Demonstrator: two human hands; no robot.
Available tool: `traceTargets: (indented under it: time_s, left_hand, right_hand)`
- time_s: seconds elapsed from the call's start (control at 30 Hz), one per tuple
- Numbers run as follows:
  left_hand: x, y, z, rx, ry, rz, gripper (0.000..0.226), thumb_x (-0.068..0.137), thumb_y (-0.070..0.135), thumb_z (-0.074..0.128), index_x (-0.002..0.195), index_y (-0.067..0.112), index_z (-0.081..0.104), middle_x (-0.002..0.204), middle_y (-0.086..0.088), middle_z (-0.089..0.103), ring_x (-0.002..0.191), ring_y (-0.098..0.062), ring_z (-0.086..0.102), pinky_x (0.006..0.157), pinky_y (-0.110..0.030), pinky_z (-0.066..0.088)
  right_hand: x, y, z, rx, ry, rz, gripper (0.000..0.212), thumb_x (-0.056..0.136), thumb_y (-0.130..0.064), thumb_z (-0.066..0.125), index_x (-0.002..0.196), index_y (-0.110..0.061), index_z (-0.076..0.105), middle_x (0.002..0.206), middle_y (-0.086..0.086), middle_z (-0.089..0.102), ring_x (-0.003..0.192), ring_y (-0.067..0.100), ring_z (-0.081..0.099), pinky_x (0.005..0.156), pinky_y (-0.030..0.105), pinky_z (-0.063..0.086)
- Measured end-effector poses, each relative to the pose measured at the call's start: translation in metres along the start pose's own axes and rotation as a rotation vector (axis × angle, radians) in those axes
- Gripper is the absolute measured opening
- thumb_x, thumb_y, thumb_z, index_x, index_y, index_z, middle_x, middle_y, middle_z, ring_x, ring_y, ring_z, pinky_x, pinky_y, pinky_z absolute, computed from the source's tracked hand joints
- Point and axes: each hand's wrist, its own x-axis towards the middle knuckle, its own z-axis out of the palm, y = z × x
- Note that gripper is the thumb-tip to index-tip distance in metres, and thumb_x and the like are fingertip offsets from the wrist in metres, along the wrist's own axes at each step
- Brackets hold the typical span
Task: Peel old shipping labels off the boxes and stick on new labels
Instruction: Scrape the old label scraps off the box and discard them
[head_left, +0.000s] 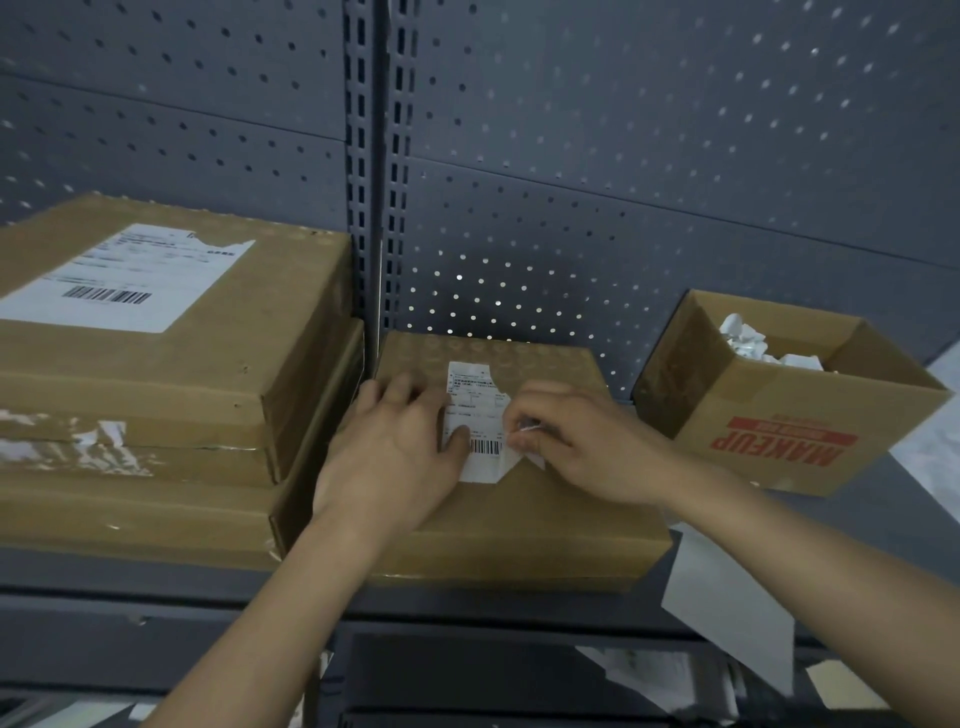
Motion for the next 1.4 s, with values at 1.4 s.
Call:
traceTargets:
  time_s: [1.4]
  left_hand:
    - [-0.003, -0.02, -0.001, -0.063, -0.002, 0.1, 0.056, 0.098, 0.012, 0.038, 0.153, 0.022, 0.033, 0.161, 0.007, 0.028, 0.15, -0.011, 0.015, 0.118, -0.021, 0.002]
  right_hand:
    - [0.014, -0.009, -0.01, 0.492, -0.125, 0.113, 0.031, 0.085, -0.047, 0.054, 0.111, -0.033, 0.064, 0.092, -0.023, 0.065, 0.076, -0.012, 0.056, 0.072, 0.012, 0.045]
